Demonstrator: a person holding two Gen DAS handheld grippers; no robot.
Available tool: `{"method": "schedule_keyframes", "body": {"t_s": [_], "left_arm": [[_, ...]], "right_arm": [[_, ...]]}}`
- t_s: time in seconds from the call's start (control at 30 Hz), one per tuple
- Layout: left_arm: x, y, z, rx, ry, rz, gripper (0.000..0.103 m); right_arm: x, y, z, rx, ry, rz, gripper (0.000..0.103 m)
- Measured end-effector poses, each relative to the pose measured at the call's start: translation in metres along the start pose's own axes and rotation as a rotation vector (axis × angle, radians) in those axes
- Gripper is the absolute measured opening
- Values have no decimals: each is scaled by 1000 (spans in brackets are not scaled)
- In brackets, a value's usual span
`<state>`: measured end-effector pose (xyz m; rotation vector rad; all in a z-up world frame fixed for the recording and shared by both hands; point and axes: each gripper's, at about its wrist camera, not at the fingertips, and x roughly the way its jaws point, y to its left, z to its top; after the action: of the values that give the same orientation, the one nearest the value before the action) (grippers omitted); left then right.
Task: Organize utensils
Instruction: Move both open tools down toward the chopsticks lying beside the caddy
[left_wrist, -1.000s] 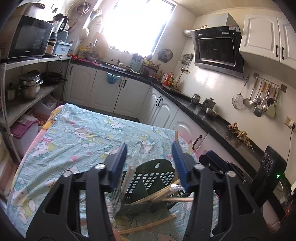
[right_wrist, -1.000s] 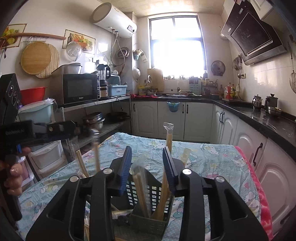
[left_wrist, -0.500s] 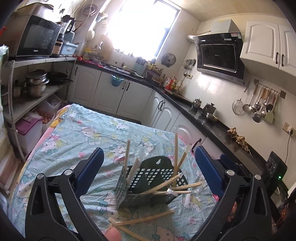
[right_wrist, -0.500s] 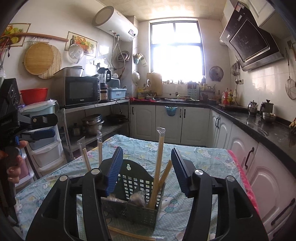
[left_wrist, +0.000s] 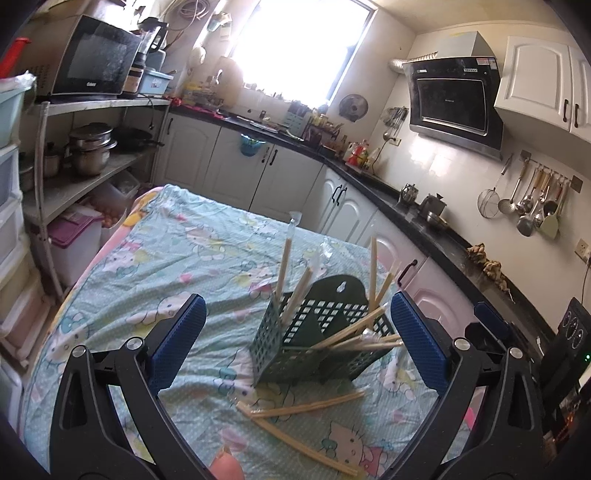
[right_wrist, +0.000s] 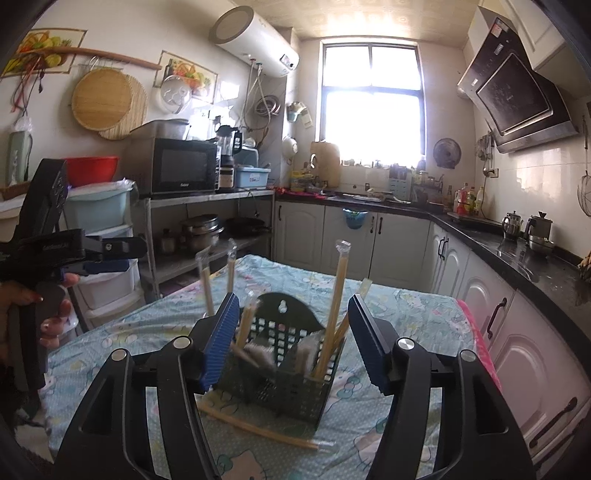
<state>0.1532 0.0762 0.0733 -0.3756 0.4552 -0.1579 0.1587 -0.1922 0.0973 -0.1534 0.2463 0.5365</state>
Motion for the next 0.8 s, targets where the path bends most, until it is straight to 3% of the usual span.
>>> {"method": "schedule_keyframes", "body": {"t_s": [0.4,0.8], "left_arm": [[-10,11,-16,-20,32,8,92],[-5,24,-35,-41,97,23,92]], "right_arm": [[-1,29,-14,-93,30,18,67],[7,51,-26,-165,77,65,67]]}}
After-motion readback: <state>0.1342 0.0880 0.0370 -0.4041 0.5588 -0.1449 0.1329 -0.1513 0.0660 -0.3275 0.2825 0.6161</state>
